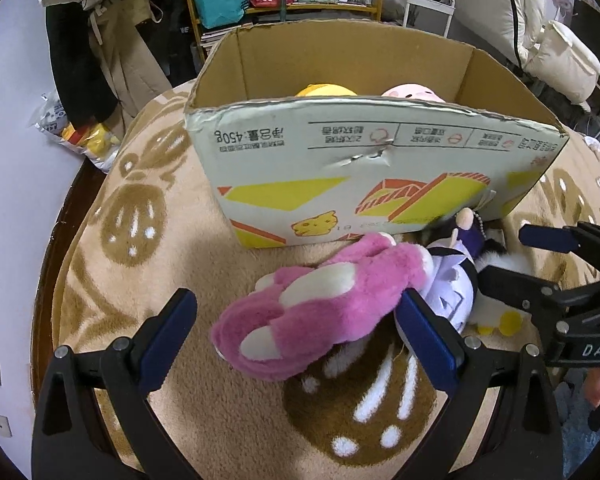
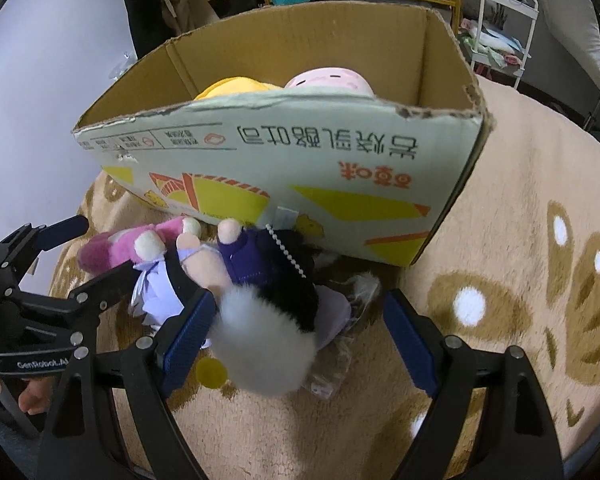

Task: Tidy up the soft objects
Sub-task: 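Grasp the pink plush bear with the left tool while the right tool grasps the doll's white pompom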

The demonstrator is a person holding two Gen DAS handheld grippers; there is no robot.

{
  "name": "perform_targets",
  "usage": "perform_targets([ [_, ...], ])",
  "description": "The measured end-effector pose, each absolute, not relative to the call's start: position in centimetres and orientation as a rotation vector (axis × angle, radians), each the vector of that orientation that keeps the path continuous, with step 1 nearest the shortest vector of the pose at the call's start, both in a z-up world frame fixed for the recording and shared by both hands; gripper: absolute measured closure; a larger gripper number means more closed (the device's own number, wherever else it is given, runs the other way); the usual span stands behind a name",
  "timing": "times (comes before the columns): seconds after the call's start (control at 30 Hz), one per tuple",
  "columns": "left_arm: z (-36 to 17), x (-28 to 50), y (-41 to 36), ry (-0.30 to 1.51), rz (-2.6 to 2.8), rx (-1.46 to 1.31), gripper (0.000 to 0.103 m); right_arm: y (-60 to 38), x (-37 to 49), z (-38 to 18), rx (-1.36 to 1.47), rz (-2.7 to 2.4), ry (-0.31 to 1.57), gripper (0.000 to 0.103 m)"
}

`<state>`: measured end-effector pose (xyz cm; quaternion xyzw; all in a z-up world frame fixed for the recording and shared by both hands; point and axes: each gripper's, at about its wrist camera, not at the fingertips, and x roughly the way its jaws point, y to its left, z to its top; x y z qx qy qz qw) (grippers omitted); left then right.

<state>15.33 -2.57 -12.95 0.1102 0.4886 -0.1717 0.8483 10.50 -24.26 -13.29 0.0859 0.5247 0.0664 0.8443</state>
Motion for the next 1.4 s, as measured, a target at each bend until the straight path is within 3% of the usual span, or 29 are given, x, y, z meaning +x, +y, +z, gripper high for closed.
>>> perform_targets([
  [0.37, -14.2, 16.0, -2.8, 1.034, -0.371, 0.248, 0.005, -23.2, 9.6, -14.1, 0.146, 0.156, 1.151, 0.014],
  [0.5, -14.4, 16.3, -2.6, 1.037, -0.392, 0.225, 0.006, -22.5, 9.5, -14.7, 0.147, 0.183, 1.184, 0.037],
  [0.57, -14.4, 16.3, -2.5, 1.039, -0.421, 0.204, 0.013, -22.4, 9.3, -15.0, 0.143, 0.174, 1.195, 0.04],
  [0.7, -14.3, 16.1, -2.8, 1.017, -0.426, 0.217, 0.016, -22.8, 9.1, -15.1, 0.178, 0.162, 1.189, 0.049],
  [1.4, -14.5, 15.9, -2.9, 1.015, -0.403, 0.201, 0.017, -22.1, 10.1, -15.6, 0.193, 0.141, 1.203, 0.05],
])
